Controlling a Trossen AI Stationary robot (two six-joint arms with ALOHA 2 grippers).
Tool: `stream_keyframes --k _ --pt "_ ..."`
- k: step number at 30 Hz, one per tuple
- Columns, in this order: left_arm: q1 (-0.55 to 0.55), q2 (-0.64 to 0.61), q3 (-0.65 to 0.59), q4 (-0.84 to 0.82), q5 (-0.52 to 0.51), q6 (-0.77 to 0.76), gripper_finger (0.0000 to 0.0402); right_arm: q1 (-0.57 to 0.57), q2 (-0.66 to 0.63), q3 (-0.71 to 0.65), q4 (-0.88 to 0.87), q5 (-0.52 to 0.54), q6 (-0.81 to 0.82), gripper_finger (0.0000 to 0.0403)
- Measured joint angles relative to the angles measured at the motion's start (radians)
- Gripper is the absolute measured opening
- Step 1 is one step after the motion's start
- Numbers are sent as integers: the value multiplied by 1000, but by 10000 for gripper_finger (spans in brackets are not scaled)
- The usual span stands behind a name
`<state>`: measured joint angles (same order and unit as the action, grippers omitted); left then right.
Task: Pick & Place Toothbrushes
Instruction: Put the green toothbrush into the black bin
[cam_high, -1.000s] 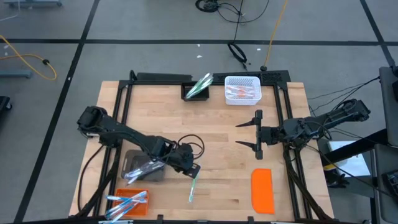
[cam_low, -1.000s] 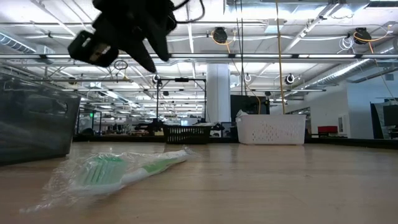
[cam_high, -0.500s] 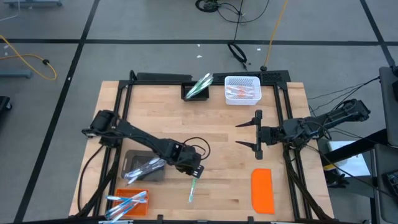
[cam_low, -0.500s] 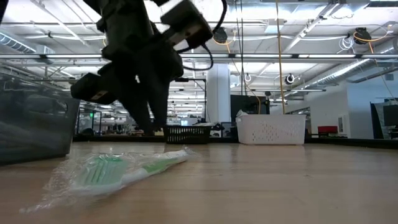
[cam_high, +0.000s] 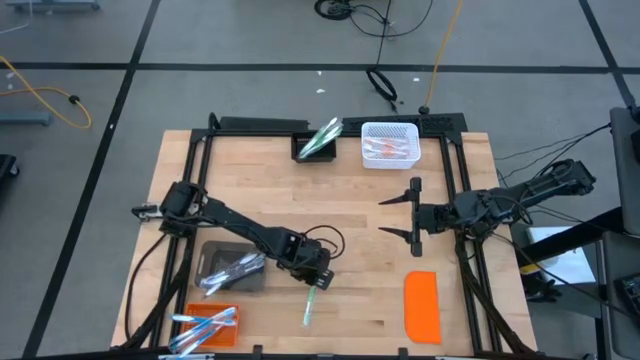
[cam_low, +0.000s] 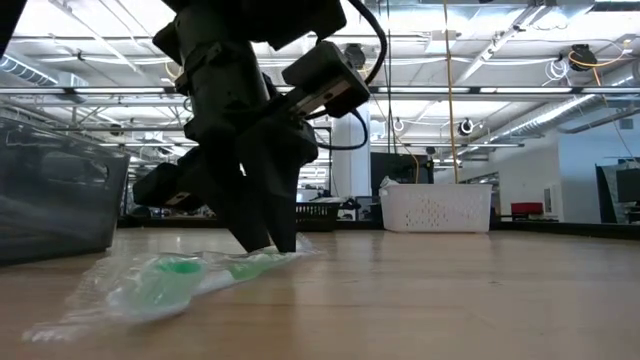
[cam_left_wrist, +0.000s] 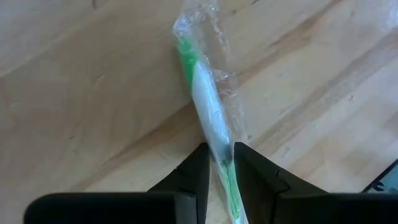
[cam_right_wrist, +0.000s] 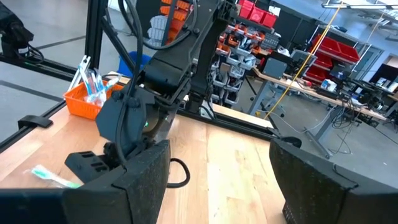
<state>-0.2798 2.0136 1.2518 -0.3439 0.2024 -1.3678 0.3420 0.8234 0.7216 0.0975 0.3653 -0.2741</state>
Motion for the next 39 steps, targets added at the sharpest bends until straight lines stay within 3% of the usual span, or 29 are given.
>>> stream_keyframes --k 6,11,24,39 --pt "1 18 1 -20 28 -22 71 0 0 0 -5 0 0 265" --pt "2 17 0 -18 32 -2 13 0 0 0 -5 0 0 263" --pt "7 -9 -3 -10 22 63 4 0 0 0 -5 0 0 263" --pt "46 -170 -5 10 -207 274 4 0 0 0 -8 0 6 263"
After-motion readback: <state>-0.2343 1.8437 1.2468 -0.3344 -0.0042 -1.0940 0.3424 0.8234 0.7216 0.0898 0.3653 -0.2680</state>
